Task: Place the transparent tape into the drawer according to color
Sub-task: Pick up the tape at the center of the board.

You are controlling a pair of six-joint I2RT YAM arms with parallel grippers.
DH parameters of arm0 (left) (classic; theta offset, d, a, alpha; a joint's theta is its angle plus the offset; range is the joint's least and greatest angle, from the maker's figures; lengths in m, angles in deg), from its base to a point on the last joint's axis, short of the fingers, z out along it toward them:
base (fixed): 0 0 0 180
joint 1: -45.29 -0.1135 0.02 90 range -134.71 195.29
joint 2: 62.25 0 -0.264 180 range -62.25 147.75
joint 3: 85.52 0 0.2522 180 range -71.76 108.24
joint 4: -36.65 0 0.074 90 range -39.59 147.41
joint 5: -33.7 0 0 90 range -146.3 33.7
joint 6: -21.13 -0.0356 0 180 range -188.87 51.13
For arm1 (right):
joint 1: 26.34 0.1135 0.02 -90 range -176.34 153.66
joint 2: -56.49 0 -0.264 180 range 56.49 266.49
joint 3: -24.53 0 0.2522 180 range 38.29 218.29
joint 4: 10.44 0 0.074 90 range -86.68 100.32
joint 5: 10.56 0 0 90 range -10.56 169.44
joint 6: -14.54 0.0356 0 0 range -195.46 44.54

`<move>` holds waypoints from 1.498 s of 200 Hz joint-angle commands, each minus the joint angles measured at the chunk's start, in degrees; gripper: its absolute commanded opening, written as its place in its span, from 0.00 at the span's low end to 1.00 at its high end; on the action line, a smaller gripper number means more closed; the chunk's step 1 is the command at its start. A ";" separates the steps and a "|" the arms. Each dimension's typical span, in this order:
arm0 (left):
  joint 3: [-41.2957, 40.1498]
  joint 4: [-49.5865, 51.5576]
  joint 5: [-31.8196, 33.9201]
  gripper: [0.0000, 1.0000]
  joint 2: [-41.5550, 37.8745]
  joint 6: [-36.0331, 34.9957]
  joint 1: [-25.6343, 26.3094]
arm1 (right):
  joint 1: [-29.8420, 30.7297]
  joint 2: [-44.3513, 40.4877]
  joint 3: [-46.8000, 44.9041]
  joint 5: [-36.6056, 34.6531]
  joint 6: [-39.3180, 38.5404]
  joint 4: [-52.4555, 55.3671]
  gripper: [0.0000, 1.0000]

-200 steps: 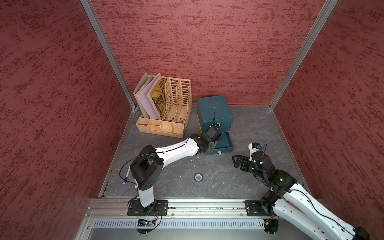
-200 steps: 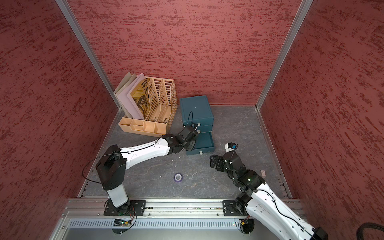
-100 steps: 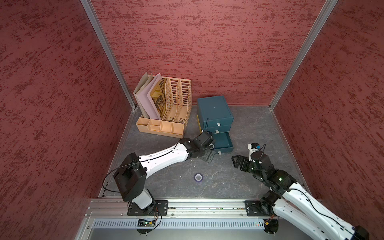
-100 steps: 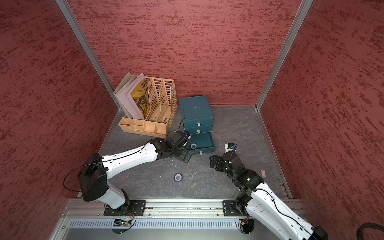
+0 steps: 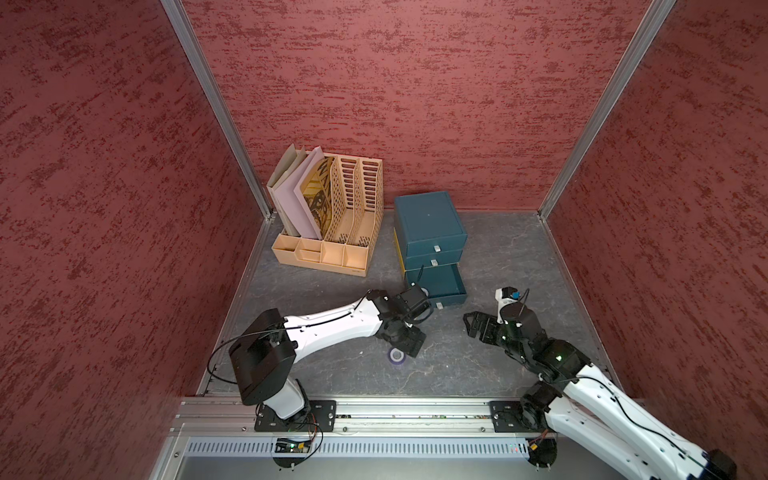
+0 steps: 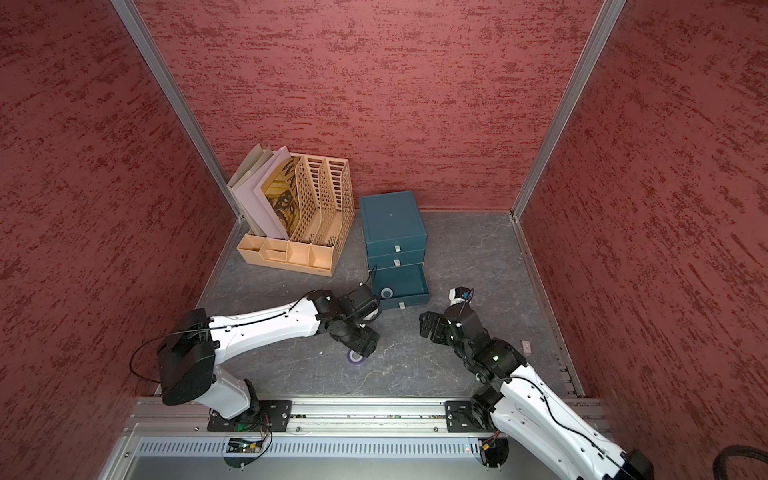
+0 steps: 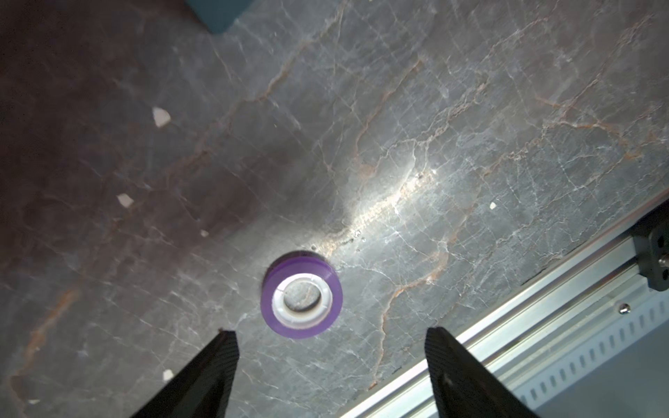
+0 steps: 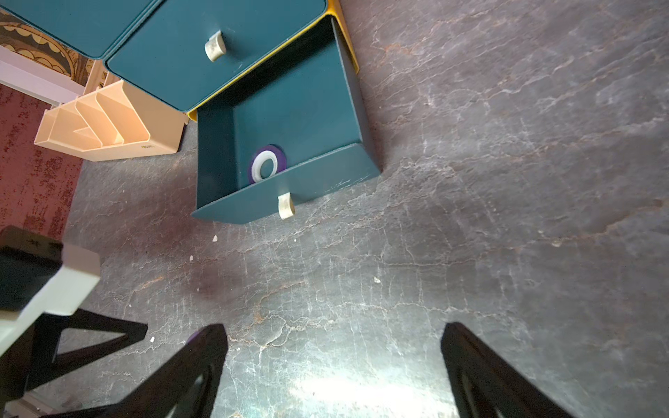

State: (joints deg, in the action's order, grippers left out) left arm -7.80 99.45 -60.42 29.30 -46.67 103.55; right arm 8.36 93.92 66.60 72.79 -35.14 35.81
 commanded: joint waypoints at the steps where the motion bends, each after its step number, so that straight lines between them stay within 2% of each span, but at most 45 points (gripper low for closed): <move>1: -0.90 0.79 -1.16 0.79 2.10 1.84 1.62 | -0.51 -0.72 -0.72 0.02 0.55 0.21 0.98; 65: -3.41 -4.13 0.20 0.68 4.86 5.67 2.65 | -0.52 -2.60 -0.96 -0.88 0.91 1.85 0.98; 179: -2.19 -4.56 0.66 0.58 10.24 5.48 3.57 | -0.51 -3.09 -1.73 -1.52 1.52 2.03 0.98; 200: -2.09 -4.78 0.91 0.51 11.36 5.58 3.61 | -0.51 -3.12 -1.55 -1.69 1.61 2.20 0.98; 268: -2.53 -6.22 0.20 0.12 14.27 5.97 3.53 | -0.51 -3.18 -1.33 -2.13 1.61 2.67 0.98; 299: -2.36 -5.86 0.17 0.00 13.47 5.94 3.44 | -0.51 -3.19 -1.39 -2.10 1.79 2.58 0.98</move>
State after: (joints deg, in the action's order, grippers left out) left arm -9.39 96.87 -58.35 40.16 -40.81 106.74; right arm 8.31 91.08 65.49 72.46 -33.85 37.95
